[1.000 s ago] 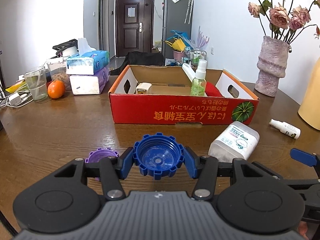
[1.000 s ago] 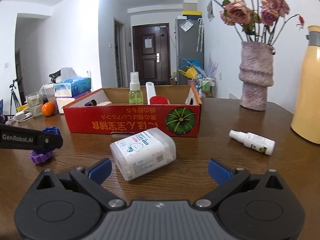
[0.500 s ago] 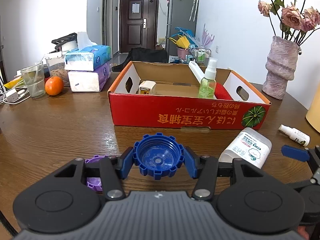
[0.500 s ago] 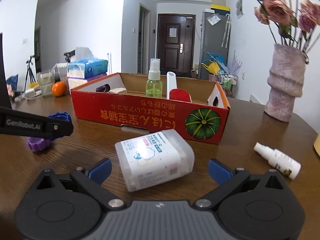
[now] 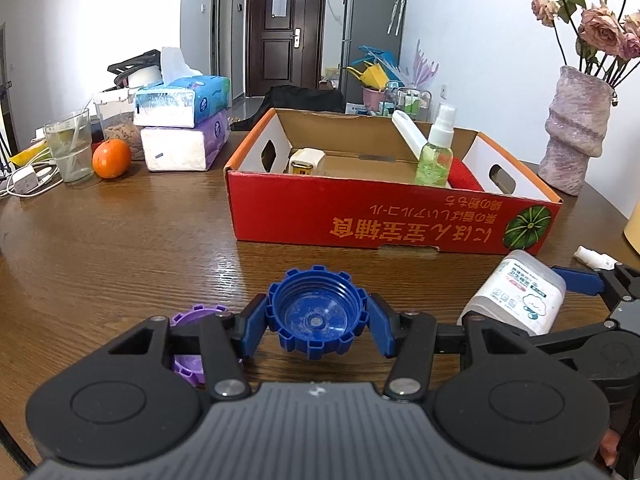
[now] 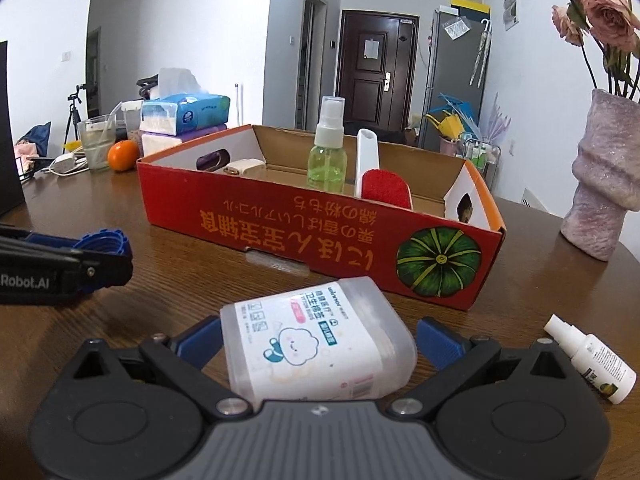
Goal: Organize rigid objects
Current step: 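Grasp the white plastic container with the right tool while the left tool holds the blue cap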
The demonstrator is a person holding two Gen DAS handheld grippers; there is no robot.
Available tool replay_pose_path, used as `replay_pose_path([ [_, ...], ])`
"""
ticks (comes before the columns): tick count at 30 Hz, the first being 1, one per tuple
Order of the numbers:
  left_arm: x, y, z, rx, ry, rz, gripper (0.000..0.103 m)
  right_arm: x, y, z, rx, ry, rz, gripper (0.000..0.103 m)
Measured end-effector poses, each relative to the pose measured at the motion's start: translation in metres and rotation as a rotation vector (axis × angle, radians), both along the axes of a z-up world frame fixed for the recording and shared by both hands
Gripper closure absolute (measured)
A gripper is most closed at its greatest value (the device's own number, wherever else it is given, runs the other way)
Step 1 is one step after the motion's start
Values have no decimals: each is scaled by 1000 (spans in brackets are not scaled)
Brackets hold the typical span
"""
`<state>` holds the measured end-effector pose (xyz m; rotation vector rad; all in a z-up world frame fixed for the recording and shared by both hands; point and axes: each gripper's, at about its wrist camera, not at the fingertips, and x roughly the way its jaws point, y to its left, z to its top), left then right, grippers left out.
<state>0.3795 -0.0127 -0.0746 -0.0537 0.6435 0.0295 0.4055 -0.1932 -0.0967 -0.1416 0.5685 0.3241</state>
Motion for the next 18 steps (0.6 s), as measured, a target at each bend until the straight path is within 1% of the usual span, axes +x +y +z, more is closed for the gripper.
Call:
replay_pose_path([
  [1, 1, 0, -1, 1, 2, 3, 49, 0, 0, 0, 1, -1, -1, 4],
  [2, 1, 1, -1, 1, 3, 4, 49, 0, -1, 0, 2, 0, -2, 11],
  [6, 1, 2, -2, 0, 3, 11, 49, -5, 1, 0, -7, -9, -26, 19],
  [11, 3, 3, -3, -1, 6, 12, 49, -9, 1, 1, 3, -20, -47, 20],
  [18, 2, 5, -2, -6, -1, 15, 49, -24, 2, 10, 33, -76, -61, 20],
])
